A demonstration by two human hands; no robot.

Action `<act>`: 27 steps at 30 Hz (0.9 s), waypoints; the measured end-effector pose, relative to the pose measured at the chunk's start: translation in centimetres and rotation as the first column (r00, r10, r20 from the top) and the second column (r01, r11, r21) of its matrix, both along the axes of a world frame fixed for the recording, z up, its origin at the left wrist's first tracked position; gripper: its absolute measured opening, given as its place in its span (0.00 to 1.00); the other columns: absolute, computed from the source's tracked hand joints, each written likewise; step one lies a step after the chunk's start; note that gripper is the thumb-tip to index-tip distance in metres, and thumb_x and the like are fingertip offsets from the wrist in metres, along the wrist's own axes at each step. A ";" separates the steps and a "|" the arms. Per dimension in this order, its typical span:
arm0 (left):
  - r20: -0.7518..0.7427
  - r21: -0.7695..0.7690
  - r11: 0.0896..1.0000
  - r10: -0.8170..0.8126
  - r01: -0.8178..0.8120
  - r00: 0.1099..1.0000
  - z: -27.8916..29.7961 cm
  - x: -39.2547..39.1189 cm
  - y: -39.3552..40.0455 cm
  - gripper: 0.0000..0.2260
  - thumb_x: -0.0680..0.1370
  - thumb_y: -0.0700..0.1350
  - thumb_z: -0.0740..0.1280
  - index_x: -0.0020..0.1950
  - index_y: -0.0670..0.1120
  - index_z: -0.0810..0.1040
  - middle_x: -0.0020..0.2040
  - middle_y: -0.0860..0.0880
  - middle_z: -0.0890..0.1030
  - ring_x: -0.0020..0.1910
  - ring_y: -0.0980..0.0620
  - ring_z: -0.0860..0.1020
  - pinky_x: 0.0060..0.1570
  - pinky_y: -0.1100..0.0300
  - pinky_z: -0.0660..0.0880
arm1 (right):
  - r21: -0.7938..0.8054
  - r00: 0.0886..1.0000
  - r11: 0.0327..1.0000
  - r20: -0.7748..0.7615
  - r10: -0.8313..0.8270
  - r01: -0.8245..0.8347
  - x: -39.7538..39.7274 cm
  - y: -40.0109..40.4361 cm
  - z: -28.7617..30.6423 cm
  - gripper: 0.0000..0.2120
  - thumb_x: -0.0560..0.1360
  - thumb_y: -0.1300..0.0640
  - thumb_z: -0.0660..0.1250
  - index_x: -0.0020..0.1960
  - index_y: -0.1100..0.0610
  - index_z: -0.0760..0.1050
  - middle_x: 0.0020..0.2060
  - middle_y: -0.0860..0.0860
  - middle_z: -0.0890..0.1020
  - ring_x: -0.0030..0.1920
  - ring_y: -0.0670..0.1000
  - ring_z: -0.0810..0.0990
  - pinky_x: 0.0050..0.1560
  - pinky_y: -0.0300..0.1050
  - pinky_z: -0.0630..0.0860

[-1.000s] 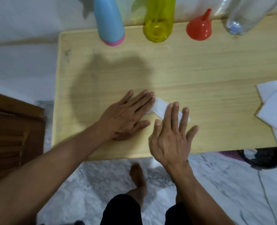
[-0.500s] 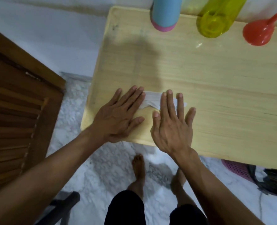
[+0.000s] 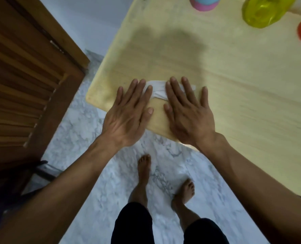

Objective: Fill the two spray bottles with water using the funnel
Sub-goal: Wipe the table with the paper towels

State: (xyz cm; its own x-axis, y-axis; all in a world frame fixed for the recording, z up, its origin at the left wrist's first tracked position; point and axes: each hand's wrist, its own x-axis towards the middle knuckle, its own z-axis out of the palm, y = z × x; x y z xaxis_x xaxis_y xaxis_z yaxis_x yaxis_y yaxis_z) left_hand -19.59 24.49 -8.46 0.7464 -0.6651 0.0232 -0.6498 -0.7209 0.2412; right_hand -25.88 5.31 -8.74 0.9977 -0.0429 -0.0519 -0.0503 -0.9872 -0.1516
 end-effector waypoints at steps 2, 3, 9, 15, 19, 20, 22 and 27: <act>0.039 0.011 1.000 0.025 -0.025 0.999 -0.4 -1.0 -0.3 0.28 0.85 0.54 0.46 0.82 0.42 0.56 0.82 0.43 0.55 0.82 0.45 0.51 0.79 0.41 0.47 | -0.010 0.999 0.999 0.005 0.050 -0.050 -0.3 -0.8 -0.1 0.28 0.85 0.45 0.45 0.82 0.53 0.55 0.82 0.48 0.57 0.82 0.53 0.53 0.77 0.68 0.50; 0.054 0.019 0.999 0.043 -0.044 0.998 -0.6 -1.5 -0.5 0.28 0.85 0.54 0.46 0.82 0.41 0.55 0.82 0.42 0.55 0.82 0.44 0.51 0.79 0.40 0.48 | -0.010 0.997 0.997 0.002 0.074 -0.074 -0.5 -1.3 -0.1 0.28 0.84 0.45 0.45 0.82 0.52 0.54 0.82 0.47 0.56 0.82 0.52 0.53 0.77 0.68 0.50; 0.087 -0.006 0.983 0.184 -0.184 0.979 -1.0 -5.9 -3.1 0.28 0.85 0.53 0.48 0.81 0.37 0.56 0.81 0.39 0.57 0.82 0.42 0.52 0.79 0.39 0.48 | -0.024 0.981 0.980 -0.015 0.196 -0.196 -2.4 -3.9 -0.2 0.28 0.84 0.44 0.43 0.83 0.50 0.50 0.82 0.46 0.54 0.82 0.50 0.50 0.77 0.68 0.48; 0.031 -0.075 0.957 0.283 -0.280 0.959 -0.8 -11.0 -6.6 0.28 0.85 0.52 0.49 0.81 0.36 0.56 0.82 0.39 0.55 0.82 0.42 0.51 0.80 0.43 0.45 | 0.016 0.936 0.936 -0.037 0.351 -0.351 -4.7 -7.9 0.4 0.27 0.85 0.45 0.42 0.83 0.49 0.50 0.82 0.45 0.54 0.82 0.50 0.50 0.77 0.66 0.44; 0.014 -0.099 0.945 0.316 -0.313 0.949 -1.0 -14.1 -9.5 0.28 0.85 0.52 0.49 0.81 0.36 0.55 0.82 0.40 0.55 0.82 0.43 0.50 0.80 0.43 0.45 | 0.008 0.921 0.922 -0.025 0.388 -0.388 -6.6 -10.3 0.6 0.27 0.84 0.46 0.43 0.82 0.50 0.52 0.81 0.46 0.56 0.82 0.50 0.52 0.77 0.66 0.45; 0.006 -0.102 0.942 0.321 -0.319 0.947 -1.0 -14.8 -10.2 0.28 0.85 0.51 0.49 0.81 0.36 0.55 0.82 0.40 0.54 0.82 0.44 0.49 0.80 0.44 0.44 | 0.004 0.920 0.920 -0.022 0.391 -0.391 -7.1 -10.9 0.7 0.27 0.85 0.46 0.43 0.82 0.50 0.53 0.81 0.46 0.57 0.81 0.50 0.52 0.77 0.67 0.46; -0.010 -0.083 0.942 0.325 -0.324 0.946 -1.1 -16.2 -11.6 0.28 0.86 0.52 0.48 0.81 0.37 0.52 0.83 0.42 0.51 0.82 0.46 0.46 0.80 0.45 0.42 | -0.008 0.917 0.918 -0.017 0.397 -0.398 -8.4 -12.1 0.7 0.27 0.85 0.46 0.44 0.82 0.50 0.55 0.81 0.46 0.58 0.81 0.50 0.53 0.78 0.67 0.48; -0.001 -0.017 0.952 0.305 -0.305 0.952 -0.9 -19.2 -15.1 0.30 0.85 0.54 0.43 0.81 0.37 0.50 0.83 0.41 0.50 0.82 0.45 0.45 0.80 0.47 0.39 | -0.048 0.913 0.912 -0.041 0.406 -0.408 -11.9 -15.8 0.9 0.26 0.85 0.46 0.43 0.82 0.50 0.55 0.81 0.46 0.58 0.81 0.50 0.53 0.78 0.64 0.46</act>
